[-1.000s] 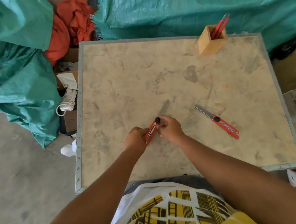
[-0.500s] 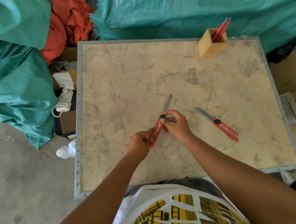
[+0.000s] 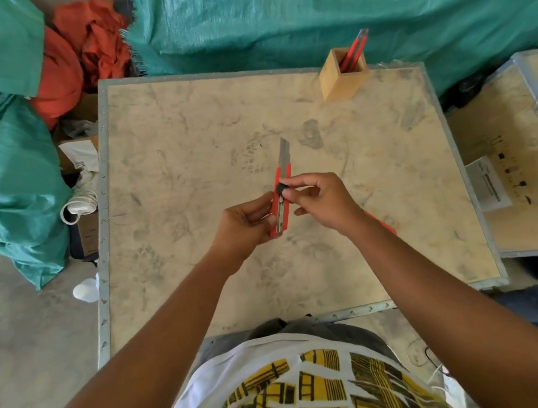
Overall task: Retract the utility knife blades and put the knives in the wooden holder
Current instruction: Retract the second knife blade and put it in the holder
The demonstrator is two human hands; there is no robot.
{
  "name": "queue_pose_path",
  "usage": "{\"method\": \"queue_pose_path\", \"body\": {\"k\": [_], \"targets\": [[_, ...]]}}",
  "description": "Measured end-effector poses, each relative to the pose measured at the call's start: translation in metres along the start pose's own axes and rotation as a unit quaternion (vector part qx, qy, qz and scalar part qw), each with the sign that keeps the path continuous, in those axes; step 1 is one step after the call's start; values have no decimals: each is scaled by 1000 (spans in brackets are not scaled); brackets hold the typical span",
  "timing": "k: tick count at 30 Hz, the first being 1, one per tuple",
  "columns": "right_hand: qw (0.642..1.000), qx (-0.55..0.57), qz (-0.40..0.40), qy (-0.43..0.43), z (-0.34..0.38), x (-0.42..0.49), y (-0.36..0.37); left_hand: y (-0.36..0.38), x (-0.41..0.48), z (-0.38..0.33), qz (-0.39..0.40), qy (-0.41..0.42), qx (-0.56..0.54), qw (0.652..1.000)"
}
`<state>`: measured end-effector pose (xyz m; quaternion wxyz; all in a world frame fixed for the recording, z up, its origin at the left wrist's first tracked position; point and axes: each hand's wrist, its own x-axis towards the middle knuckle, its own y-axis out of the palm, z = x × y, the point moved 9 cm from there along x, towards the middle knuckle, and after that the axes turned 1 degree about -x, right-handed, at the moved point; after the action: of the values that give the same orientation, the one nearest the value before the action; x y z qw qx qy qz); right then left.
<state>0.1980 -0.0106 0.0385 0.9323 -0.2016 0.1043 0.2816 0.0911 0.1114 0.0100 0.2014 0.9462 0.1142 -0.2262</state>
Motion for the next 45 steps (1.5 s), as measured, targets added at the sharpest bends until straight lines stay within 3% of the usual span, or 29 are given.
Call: {"method": "queue_pose_path", "body": {"k": [5, 13, 19, 24, 39, 45], "targets": [[998, -36, -2, -51, 12, -8, -36, 32, -2, -13, 47, 5, -20, 999], [975, -155, 92, -127, 42, -15, -85, 86, 2, -47, 11, 68, 0, 998], [959, -178, 97, -198, 61, -15, -135, 138, 12, -62, -19, 102, -1, 995], [956, -170, 58, -234, 63, -13, -179, 180, 18, -68, -40, 118, -4, 992], [949, -133, 99, -267, 40, -9, -236, 239, 36, -54, -85, 117, -13, 989], [956, -133, 63, -253, 29, 7, -245, 244, 51, -52, -80, 105, -13, 991]]}}
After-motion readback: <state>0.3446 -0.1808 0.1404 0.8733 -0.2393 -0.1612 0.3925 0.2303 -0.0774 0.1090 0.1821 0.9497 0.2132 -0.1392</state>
